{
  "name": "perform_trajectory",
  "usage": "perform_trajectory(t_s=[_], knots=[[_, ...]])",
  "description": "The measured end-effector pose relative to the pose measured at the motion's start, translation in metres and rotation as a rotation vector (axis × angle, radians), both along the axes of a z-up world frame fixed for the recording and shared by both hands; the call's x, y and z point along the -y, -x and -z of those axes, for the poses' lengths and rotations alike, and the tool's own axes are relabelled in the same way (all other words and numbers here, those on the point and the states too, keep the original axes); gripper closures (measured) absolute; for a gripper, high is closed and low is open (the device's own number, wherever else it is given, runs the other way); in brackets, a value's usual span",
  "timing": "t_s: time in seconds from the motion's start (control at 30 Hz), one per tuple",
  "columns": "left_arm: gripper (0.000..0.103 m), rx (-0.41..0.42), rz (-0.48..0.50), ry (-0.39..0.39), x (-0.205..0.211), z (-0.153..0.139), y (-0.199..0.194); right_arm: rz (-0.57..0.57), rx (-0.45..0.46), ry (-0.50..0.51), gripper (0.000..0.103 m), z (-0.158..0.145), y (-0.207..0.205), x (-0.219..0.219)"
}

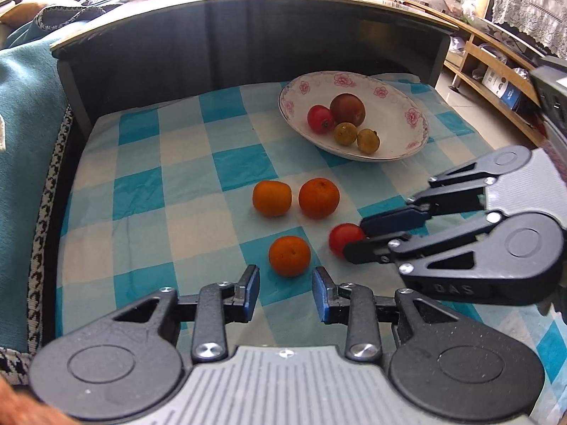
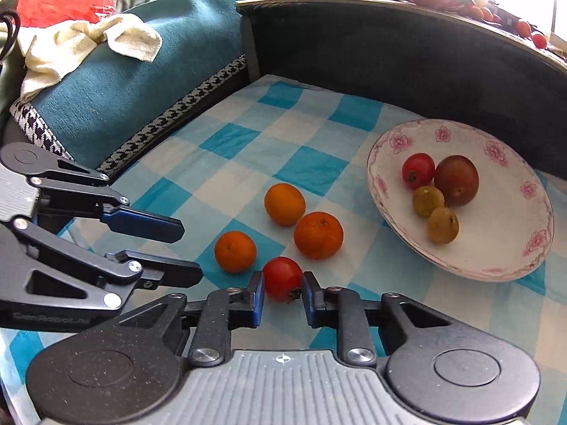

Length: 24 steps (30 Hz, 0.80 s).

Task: Organize fruits
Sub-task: 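Grasp a red tomato with the right gripper while the left grasps a tangerine, then carry the tomato and tangerine over the white flowered bowl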

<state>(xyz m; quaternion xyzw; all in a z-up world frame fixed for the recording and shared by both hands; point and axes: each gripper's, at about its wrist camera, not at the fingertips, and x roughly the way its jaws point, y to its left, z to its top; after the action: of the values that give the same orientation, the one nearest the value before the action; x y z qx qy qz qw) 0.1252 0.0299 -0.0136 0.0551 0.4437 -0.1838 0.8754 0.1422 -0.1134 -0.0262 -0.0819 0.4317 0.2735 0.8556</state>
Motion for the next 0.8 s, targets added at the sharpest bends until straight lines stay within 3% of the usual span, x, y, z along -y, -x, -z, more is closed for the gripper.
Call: perform_trajectory(t_s=[0.47,0.63,0.8], knots=[[0.061,0.023,-0.016,-0.041,0.020,0.021,-0.018,0.078,-0.007,0.005,0.086,-0.012,0.021,0.036],[0.064,0.035,0.016,-0.074,0.028,0.023,-0.012,0.097,-0.007,0.010,0.086,-0.009,0.021,0.046],[0.064,0.043,0.082,-0.038,0.040,0.012,-0.002,0.098,-0.004,0.030,0.086,-0.006,0.028,0.053]])
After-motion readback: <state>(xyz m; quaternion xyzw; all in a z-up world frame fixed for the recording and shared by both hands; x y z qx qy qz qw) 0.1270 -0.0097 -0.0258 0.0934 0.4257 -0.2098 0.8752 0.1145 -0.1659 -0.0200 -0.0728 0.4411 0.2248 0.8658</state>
